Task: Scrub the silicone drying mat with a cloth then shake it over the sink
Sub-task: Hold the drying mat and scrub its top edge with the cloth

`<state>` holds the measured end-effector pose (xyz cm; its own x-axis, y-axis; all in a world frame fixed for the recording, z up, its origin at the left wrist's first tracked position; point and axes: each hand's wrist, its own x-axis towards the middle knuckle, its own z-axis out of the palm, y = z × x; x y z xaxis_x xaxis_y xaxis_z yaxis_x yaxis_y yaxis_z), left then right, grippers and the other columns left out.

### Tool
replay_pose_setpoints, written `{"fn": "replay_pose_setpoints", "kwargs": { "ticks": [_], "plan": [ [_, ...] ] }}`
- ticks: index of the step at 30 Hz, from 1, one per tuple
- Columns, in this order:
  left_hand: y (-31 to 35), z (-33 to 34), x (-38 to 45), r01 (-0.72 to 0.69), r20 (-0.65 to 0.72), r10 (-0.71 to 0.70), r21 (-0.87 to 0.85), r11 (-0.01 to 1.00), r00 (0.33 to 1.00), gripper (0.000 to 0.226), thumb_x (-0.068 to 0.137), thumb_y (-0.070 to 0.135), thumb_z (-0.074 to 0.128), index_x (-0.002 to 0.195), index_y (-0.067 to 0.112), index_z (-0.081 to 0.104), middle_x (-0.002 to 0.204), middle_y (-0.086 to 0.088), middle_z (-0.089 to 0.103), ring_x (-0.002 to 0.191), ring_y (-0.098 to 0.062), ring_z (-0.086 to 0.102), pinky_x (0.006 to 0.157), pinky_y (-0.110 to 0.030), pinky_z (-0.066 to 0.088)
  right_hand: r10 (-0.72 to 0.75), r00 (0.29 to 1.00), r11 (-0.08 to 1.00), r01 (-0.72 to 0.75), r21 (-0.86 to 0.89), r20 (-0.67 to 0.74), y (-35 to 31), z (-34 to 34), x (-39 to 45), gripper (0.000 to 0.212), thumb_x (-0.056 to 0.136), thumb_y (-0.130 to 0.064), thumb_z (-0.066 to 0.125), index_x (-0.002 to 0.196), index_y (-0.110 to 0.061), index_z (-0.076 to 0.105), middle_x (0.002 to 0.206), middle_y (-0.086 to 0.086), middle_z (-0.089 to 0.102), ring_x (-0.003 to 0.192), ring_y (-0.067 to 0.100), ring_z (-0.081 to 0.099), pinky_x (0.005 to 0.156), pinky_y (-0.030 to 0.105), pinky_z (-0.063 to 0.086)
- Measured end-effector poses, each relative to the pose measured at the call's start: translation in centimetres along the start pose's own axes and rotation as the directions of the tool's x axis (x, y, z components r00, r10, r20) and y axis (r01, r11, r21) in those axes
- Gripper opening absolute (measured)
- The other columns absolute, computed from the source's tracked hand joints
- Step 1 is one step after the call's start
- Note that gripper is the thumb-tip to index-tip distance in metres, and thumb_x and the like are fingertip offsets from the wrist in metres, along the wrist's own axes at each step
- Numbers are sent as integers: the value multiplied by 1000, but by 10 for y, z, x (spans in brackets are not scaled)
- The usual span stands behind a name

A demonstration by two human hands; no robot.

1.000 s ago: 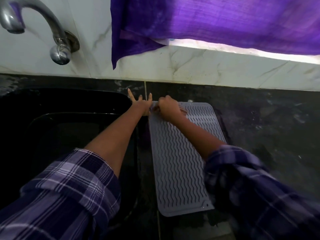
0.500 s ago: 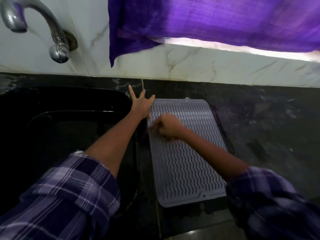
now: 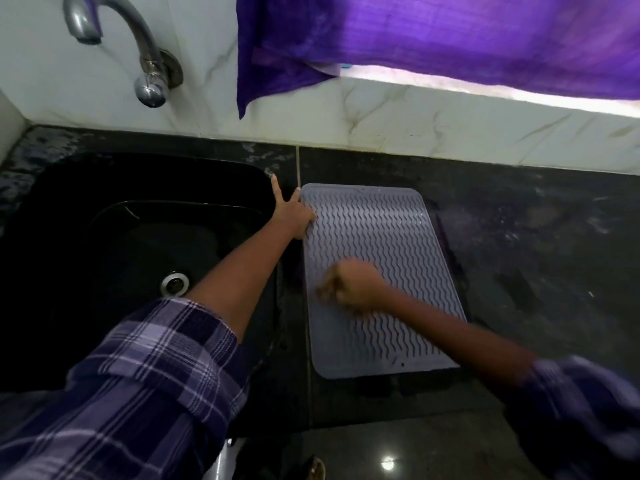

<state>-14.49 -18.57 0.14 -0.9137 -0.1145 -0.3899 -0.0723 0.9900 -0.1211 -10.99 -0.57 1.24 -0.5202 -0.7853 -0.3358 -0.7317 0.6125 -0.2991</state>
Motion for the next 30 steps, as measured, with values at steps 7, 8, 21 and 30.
{"fn": "replay_pose_setpoints", "kwargs": {
  "ticks": [7,8,21,30],
  "plan": [
    [32,19,-44,98,69,-93,-75,992,993,40,99,33,45,139,30,49,157,-3,31,151,-30,-2,101,-78,-12,185,963,958,-221,-183,-197,-18,27,34,30,88,-8,54,118,-3,56,119,16,60,113,30,52,85,39,48],
    [32,18,-44,105,86,-100,-54,993,991,37,99,33,44,134,31,54,157,-5,29,150,-33,-7,101,-78,-13,153,969,963,-190,-191,-194,-19,40,18,35,87,-9,55,121,-4,54,123,16,57,117,30,48,85,39,48],
    [50,34,-80,133,69,-128,-79,988,989,59,90,47,57,144,28,42,155,-9,33,148,-39,-10,102,-79,-10,121,972,962,-166,-218,-203,-32,43,-36,31,88,-12,55,119,-8,58,120,12,60,114,28,53,78,35,49],
    [61,31,-83,178,93,-172,-59,982,981,56,87,45,62,139,25,49,152,-8,38,148,-38,-10,103,-78,-11,-34,999,972,41,-232,35,-32,56,-91,33,85,-12,55,117,-14,63,121,9,63,110,25,58,89,39,52]
  ]
}}
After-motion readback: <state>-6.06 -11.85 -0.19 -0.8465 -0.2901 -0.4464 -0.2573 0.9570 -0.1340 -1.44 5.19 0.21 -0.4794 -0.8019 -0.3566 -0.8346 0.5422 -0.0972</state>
